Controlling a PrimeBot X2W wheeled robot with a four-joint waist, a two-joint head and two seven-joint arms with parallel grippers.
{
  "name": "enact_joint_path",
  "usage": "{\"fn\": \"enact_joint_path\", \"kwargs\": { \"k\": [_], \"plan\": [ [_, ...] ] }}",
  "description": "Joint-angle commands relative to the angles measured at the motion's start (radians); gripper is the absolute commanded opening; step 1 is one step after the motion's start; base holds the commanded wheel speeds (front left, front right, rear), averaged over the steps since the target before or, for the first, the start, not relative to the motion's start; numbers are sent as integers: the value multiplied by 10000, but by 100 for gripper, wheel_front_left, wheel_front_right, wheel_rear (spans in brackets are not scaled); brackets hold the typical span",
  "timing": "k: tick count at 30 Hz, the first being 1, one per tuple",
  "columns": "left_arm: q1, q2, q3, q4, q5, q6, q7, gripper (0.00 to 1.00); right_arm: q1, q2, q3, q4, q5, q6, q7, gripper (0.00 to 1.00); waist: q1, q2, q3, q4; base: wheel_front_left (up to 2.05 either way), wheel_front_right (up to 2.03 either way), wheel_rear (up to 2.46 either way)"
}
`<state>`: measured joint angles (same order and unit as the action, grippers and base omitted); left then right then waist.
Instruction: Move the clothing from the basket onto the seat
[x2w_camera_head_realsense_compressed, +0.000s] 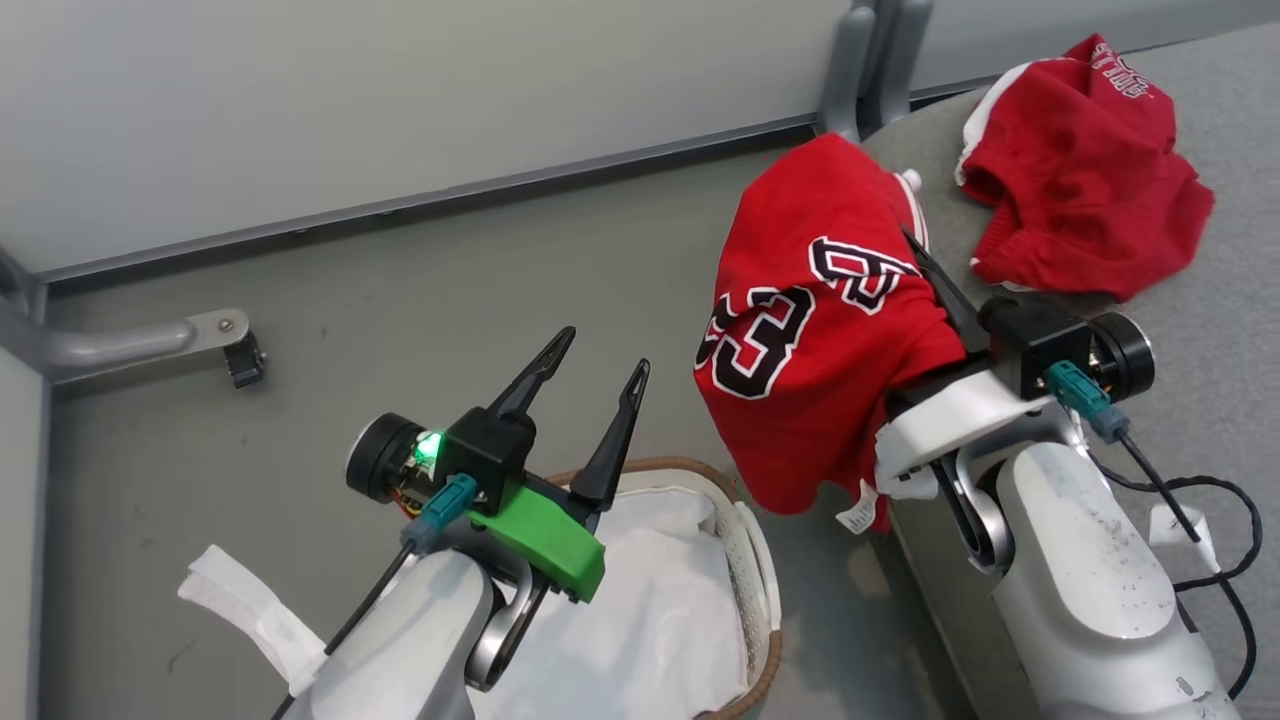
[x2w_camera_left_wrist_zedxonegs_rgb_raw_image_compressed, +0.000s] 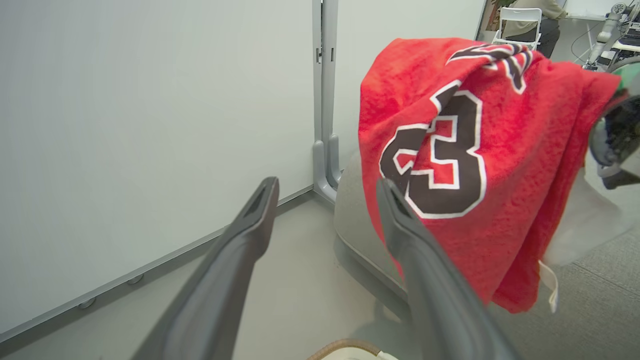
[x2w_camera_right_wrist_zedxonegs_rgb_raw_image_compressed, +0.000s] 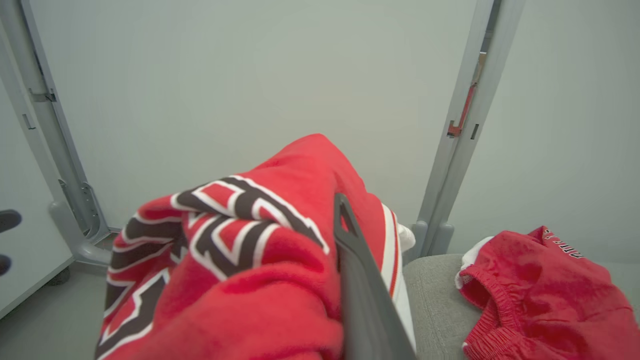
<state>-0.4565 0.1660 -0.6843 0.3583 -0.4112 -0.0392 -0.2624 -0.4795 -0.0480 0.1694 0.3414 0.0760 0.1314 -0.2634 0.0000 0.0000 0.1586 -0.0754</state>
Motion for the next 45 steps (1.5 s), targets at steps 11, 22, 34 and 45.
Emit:
{"fn": "enact_joint_path", "kwargs": {
  "k": [11,22,34,45],
  "plan": [
    [225,56,326,254,830,-334,-34,100,639,-33,-825,-320,34,-13,-20,0,0,0,1038,-2833,0,0,0],
    [195,-117,21,522,1204,-612,-35,100,1279,-25,-1524,-330,245,-13,-20,0,0,0,1411,-3527,0,0,0],
    [-275,-101,-121,420,1485,-741,-33,100,-552,-37,-1909,-444,-539,-13,-22,0,0,0,2309,-2889,0,0,0],
    [-855,-233,-155,110,1768,-768,-35,100,-5337,-1659,-3345,1973,-1973,-13,34,0,0,0,3325,-1466,0,0,0]
  ]
}}
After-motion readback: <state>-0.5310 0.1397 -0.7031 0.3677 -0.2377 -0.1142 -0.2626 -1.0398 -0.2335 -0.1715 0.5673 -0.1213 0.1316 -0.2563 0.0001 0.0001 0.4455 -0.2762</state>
